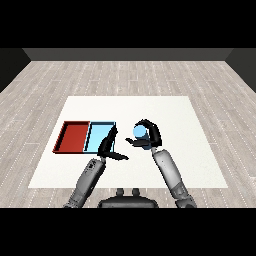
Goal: Pick the blue can and put it in the blue box
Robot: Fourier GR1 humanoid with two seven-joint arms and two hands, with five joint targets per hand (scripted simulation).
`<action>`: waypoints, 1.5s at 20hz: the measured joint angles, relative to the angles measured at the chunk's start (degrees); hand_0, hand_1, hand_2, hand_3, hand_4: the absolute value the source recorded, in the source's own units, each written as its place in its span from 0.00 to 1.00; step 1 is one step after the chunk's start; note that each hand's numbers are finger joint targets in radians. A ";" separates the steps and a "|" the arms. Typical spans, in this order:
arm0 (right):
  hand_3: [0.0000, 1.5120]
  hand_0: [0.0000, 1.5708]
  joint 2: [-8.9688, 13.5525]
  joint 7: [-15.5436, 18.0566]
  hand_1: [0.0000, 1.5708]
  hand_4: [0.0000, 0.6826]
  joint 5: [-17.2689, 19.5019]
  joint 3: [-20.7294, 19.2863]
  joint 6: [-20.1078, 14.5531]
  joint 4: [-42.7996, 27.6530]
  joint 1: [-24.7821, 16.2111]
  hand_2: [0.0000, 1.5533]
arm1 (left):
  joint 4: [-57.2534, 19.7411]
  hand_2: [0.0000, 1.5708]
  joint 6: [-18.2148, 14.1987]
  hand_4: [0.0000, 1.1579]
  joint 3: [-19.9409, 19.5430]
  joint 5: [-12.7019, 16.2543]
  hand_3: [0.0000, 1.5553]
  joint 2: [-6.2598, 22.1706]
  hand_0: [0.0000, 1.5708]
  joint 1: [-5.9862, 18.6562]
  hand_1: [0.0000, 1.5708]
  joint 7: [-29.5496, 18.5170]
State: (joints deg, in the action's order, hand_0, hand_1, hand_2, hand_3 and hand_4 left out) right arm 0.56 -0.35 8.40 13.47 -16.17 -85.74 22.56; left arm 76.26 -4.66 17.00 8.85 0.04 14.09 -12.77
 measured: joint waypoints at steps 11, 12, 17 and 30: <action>0.92 0.94 -0.51 3.43 0.94 0.89 -2.13 4.45 -3.17 1.72 -0.40 0.94 | -6.69 0.00 -5.02 0.00 4.79 6.05 0.00 -0.03 0.00 4.21 0.00 -2.29; 0.92 0.94 -0.52 2.91 0.94 0.89 -2.27 4.73 -3.51 1.49 0.15 0.94 | -6.11 0.00 -5.75 0.00 6.01 6.69 0.00 -0.04 0.00 3.81 0.00 -2.06; 0.93 0.95 -0.54 2.48 0.95 0.89 -1.99 6.40 -3.74 1.39 0.32 0.94 | -6.53 0.00 -7.19 0.00 6.98 7.41 0.00 -0.04 0.00 4.30 0.00 -2.27; 0.91 0.92 -0.52 4.56 0.92 0.87 -7.98 9.79 -6.99 3.67 2.34 0.93 | -10.05 0.00 -8.98 0.00 10.19 10.70 0.00 -0.02 0.00 7.10 0.00 -5.51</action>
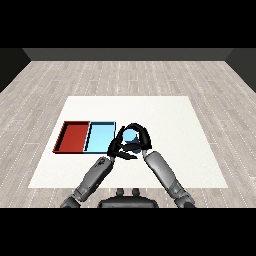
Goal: Pick the blue can and put it in the blue box
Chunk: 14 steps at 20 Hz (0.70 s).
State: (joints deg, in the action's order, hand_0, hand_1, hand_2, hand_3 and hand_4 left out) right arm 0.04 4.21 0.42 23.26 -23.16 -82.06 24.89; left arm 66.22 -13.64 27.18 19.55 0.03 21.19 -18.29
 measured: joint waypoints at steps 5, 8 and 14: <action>0.92 0.92 -0.02 2.29 0.92 0.88 -4.18 1.62 -1.84 2.32 1.26 0.93 | -0.76 0.00 -1.91 0.00 3.40 2.83 0.00 -0.01 0.00 0.89 0.00 -2.24; 0.92 0.94 -0.02 2.41 0.94 0.88 -5.37 3.69 -3.88 1.79 1.07 0.94 | -1.75 0.00 -2.82 0.32 4.46 4.02 0.00 -0.01 0.00 1.91 0.00 -2.07; 0.92 0.94 0.06 4.48 0.94 0.89 -10.33 3.92 -4.16 2.30 1.83 0.94 | -3.96 0.07 -7.58 0.52 6.16 4.93 0.00 0.10 0.00 5.02 0.00 0.29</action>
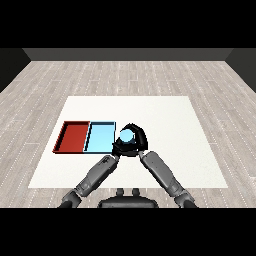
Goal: Pick the blue can and put it in the blue box
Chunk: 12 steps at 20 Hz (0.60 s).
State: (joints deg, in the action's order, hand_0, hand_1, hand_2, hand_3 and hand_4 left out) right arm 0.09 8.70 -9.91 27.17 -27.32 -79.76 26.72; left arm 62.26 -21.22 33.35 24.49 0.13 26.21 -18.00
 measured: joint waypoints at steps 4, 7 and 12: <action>0.92 0.93 0.29 1.42 0.93 0.91 -2.10 1.43 -1.61 -1.10 -0.10 0.93 | -1.80 0.97 -2.26 0.58 1.17 6.51 0.85 0.24 1.00 1.22 1.00 -3.35; 0.93 0.93 0.29 2.69 0.93 0.92 -4.02 1.94 -2.30 -0.62 0.17 0.93 | -4.26 1.00 -1.26 0.73 1.34 10.99 0.95 0.18 1.00 1.81 1.00 -7.19; 0.92 0.90 0.18 2.89 0.90 0.88 -5.33 1.09 -1.65 -0.88 0.03 0.93 | -6.04 1.00 -0.93 0.89 1.71 13.65 0.97 0.20 1.00 2.36 1.00 -10.72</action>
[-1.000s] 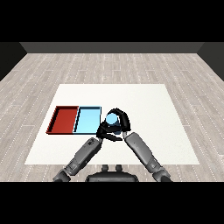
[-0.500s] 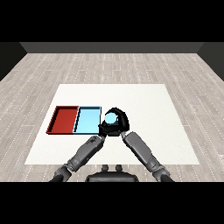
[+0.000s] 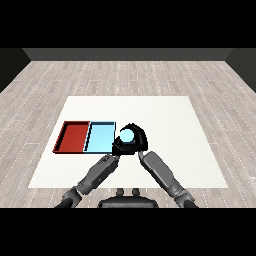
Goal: Pick the blue can and put it in the blue box
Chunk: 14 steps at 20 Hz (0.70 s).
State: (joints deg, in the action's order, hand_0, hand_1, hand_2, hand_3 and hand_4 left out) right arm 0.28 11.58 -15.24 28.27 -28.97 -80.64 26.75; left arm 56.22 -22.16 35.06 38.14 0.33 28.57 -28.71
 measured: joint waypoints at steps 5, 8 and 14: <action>0.41 0.52 -0.24 -0.11 0.52 0.05 -1.29 -1.46 2.85 0.27 -0.08 0.60 | -3.58 1.00 0.47 0.90 0.05 2.10 0.99 -0.34 1.00 1.69 1.00 -5.47; 0.00 0.00 0.70 -2.36 0.00 0.00 0.39 -0.86 4.28 -0.80 -0.70 0.00 | -3.51 1.00 0.17 0.97 -0.06 1.51 0.99 -0.31 1.00 1.40 1.00 -6.66; 0.00 0.00 0.04 -3.73 0.00 0.00 3.61 -1.22 6.13 -0.46 -1.39 0.00 | -2.47 1.00 -0.36 0.98 -0.24 0.30 0.98 -0.09 1.00 0.52 1.00 -7.23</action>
State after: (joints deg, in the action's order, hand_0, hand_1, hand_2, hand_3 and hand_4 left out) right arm 0.31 7.86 -11.64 27.04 -22.84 -81.10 25.35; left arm 53.75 -22.52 34.82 38.44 0.24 29.09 -35.94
